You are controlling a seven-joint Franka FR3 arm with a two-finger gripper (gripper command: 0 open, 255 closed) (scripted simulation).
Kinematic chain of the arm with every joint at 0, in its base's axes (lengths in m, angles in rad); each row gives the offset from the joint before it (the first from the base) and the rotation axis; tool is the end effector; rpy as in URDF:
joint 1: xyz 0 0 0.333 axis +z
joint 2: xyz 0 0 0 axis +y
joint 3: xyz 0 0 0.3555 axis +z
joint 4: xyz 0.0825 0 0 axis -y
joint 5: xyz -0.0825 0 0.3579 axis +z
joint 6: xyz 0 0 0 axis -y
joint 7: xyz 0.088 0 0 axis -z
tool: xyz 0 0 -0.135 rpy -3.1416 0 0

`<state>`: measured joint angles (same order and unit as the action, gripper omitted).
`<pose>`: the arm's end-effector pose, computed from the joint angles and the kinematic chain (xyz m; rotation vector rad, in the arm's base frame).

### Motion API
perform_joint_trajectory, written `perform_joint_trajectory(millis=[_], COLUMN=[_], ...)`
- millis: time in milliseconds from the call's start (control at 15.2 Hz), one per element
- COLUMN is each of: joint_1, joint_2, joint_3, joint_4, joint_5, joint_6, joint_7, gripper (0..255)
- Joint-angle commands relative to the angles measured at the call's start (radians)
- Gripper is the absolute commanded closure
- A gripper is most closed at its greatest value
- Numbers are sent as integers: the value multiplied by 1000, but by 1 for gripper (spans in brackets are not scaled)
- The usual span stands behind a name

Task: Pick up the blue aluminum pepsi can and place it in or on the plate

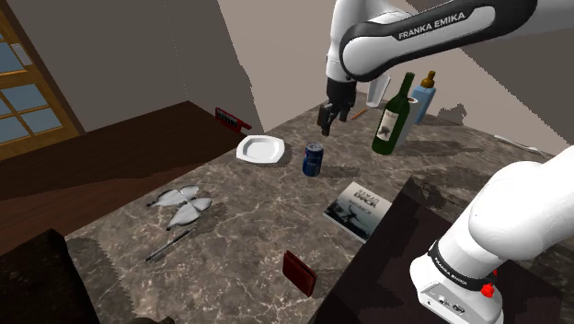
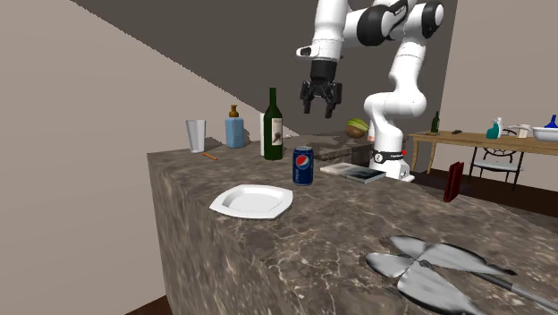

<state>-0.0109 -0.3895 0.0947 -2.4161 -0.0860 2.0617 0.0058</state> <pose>0.3910 0.0286 0.4777 3.0254 0.1679 0.0567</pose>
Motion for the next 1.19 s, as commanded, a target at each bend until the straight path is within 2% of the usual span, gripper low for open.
perform_joint_trajectory(millis=[0, 396, 924, 1122], joint_1=[-4, -11, -16, -16], joint_2=[80, 321, 388, 388], joint_3=[7, 26, 21, 21], joint_4=[22, 110, 70, 70], joint_5=[-7, -40, -63, -63], joint_6=[46, 156, 261, 261], joint_7=[20, 88, 103, 103], gripper=[0, 0, 0, 0])
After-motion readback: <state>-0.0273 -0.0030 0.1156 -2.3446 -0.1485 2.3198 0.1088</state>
